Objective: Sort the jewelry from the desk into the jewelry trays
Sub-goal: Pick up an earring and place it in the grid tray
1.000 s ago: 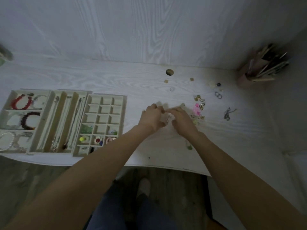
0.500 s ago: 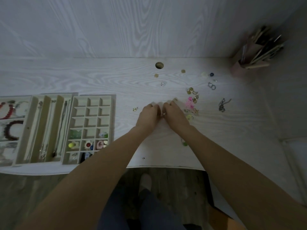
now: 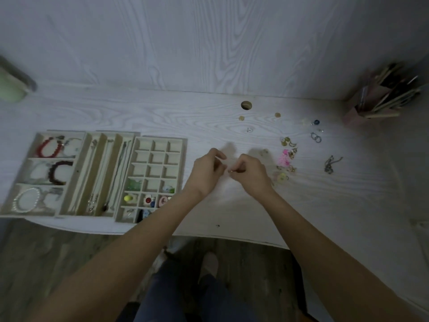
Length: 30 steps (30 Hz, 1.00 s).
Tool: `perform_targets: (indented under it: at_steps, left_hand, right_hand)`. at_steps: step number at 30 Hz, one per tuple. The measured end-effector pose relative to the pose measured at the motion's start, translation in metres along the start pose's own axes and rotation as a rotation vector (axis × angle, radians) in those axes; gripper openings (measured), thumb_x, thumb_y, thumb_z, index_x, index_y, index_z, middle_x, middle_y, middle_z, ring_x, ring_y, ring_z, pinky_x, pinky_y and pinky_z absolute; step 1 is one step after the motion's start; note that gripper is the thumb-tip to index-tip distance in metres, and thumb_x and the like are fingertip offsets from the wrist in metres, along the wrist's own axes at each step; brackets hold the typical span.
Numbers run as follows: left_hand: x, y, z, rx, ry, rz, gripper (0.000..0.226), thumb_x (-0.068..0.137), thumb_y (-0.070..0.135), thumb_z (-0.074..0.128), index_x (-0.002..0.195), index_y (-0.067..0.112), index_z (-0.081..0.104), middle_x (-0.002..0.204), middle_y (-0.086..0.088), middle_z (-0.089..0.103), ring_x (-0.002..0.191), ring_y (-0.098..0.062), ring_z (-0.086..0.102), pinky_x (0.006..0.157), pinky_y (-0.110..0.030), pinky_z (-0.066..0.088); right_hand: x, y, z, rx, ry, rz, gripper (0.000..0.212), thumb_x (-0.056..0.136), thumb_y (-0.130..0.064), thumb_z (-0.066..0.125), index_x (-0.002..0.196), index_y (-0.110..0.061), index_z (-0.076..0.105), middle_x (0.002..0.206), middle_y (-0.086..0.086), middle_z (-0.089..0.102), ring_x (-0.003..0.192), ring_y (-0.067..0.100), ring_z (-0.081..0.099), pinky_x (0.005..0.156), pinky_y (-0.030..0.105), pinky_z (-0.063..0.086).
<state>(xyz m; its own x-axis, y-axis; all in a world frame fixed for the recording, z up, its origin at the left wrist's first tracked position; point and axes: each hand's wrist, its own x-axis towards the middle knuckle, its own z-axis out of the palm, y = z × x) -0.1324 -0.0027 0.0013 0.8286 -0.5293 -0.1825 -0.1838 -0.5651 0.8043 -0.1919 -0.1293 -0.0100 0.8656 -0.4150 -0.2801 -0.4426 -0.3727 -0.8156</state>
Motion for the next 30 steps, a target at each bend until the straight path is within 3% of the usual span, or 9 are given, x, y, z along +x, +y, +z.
perform_targets:
  at_steps: [3, 6, 10, 14, 17, 19, 22, 26, 30]
  left_hand:
    - [-0.011, -0.006, -0.034, -0.044, 0.061, 0.011, 0.009, 0.092, 0.008, 0.056, 0.097, 0.008, 0.064, 0.081, 0.000, 0.065, 0.070, -0.008, 0.062, 0.064, -0.006, 0.044]
    - [-0.021, -0.016, -0.065, -0.147, 0.137, -0.056, 0.010, 0.090, 0.007, 0.059, 0.088, 0.014, 0.066, 0.077, 0.006, 0.065, 0.064, 0.001, 0.062, 0.067, -0.010, 0.048]
    - [-0.035, -0.041, -0.105, -0.247, 0.229, -0.124, 0.015, 0.086, 0.005, 0.064, 0.080, 0.018, 0.067, 0.073, 0.002, 0.068, 0.072, -0.013, 0.066, 0.074, -0.028, 0.054]
    - [-0.052, -0.065, -0.129, -0.305, 0.220, -0.196, 0.016, 0.085, 0.003, 0.066, 0.075, 0.016, 0.065, 0.072, -0.004, 0.068, 0.077, -0.024, 0.067, 0.081, -0.038, 0.056]
    - [-0.058, -0.081, -0.136, -0.173, 0.204, -0.216, 0.015, 0.083, 0.006, 0.069, 0.074, 0.017, 0.064, 0.076, 0.000, 0.068, 0.078, -0.014, 0.067, 0.079, -0.026, 0.053]
    - [-0.059, -0.091, -0.138, -0.063, 0.161, -0.204, 0.011, 0.083, 0.007, 0.070, 0.075, 0.014, 0.066, 0.078, 0.002, 0.067, 0.078, -0.010, 0.064, 0.078, -0.021, 0.050]
    - [-0.054, -0.103, -0.135, 0.066, 0.053, -0.186, 0.010, 0.083, 0.007, 0.069, 0.078, 0.015, 0.067, 0.082, 0.004, 0.062, 0.085, -0.014, 0.061, 0.082, -0.023, 0.048]
    - [-0.049, -0.112, -0.126, 0.307, 0.011, -0.112, 0.005, 0.082, 0.012, 0.070, 0.086, 0.009, 0.071, 0.099, 0.001, 0.042, 0.099, -0.020, 0.049, 0.091, -0.026, 0.041]
    - [-0.044, -0.112, -0.125, 0.579, -0.022, -0.042, 0.018, 0.085, 0.026, 0.067, 0.095, 0.013, 0.074, 0.118, -0.006, 0.047, 0.115, -0.024, 0.039, 0.098, -0.033, 0.035]
  right_hand:
    - [-0.004, -0.018, 0.011, 0.098, -0.062, -0.010, 0.027, 0.077, 0.002, 0.071, 0.065, -0.019, 0.057, 0.086, 0.009, 0.070, 0.084, 0.019, 0.067, 0.076, 0.030, 0.053]
    - [-0.005, -0.036, 0.022, 0.156, -0.132, -0.022, 0.023, 0.076, 0.003, 0.071, 0.071, -0.015, 0.059, 0.085, 0.010, 0.069, 0.082, 0.023, 0.068, 0.075, 0.035, 0.053]
    - [-0.004, -0.055, 0.043, 0.171, -0.232, -0.073, 0.015, 0.083, 0.006, 0.063, 0.080, -0.009, 0.059, 0.076, 0.007, 0.065, 0.071, 0.016, 0.065, 0.066, 0.024, 0.050]
    - [-0.004, -0.065, 0.069, 0.142, -0.300, -0.101, 0.015, 0.082, 0.004, 0.065, 0.079, -0.010, 0.062, 0.073, 0.005, 0.065, 0.071, 0.018, 0.065, 0.068, 0.027, 0.052]
    - [-0.004, -0.069, 0.087, 0.172, -0.331, -0.081, 0.012, 0.083, 0.003, 0.067, 0.079, -0.007, 0.063, 0.069, 0.003, 0.065, 0.062, 0.009, 0.064, 0.062, 0.020, 0.050]
    - [-0.004, -0.070, 0.096, 0.190, -0.321, -0.066, 0.014, 0.082, 0.002, 0.068, 0.076, -0.009, 0.063, 0.068, 0.004, 0.064, 0.061, 0.012, 0.064, 0.064, 0.024, 0.053]
    - [-0.006, -0.071, 0.106, 0.185, -0.304, -0.054, 0.019, 0.081, 0.001, 0.070, 0.072, -0.013, 0.062, 0.068, 0.007, 0.064, 0.059, 0.013, 0.063, 0.061, 0.021, 0.053]
    - [-0.007, -0.069, 0.110, 0.156, -0.278, -0.047, 0.020, 0.081, -0.001, 0.071, 0.071, -0.016, 0.063, 0.069, 0.006, 0.064, 0.061, 0.016, 0.064, 0.061, 0.020, 0.050]
    - [-0.005, -0.068, 0.111, 0.150, -0.253, -0.033, 0.020, 0.081, -0.002, 0.072, 0.071, -0.017, 0.064, 0.070, 0.006, 0.065, 0.065, 0.020, 0.065, 0.068, 0.029, 0.055]
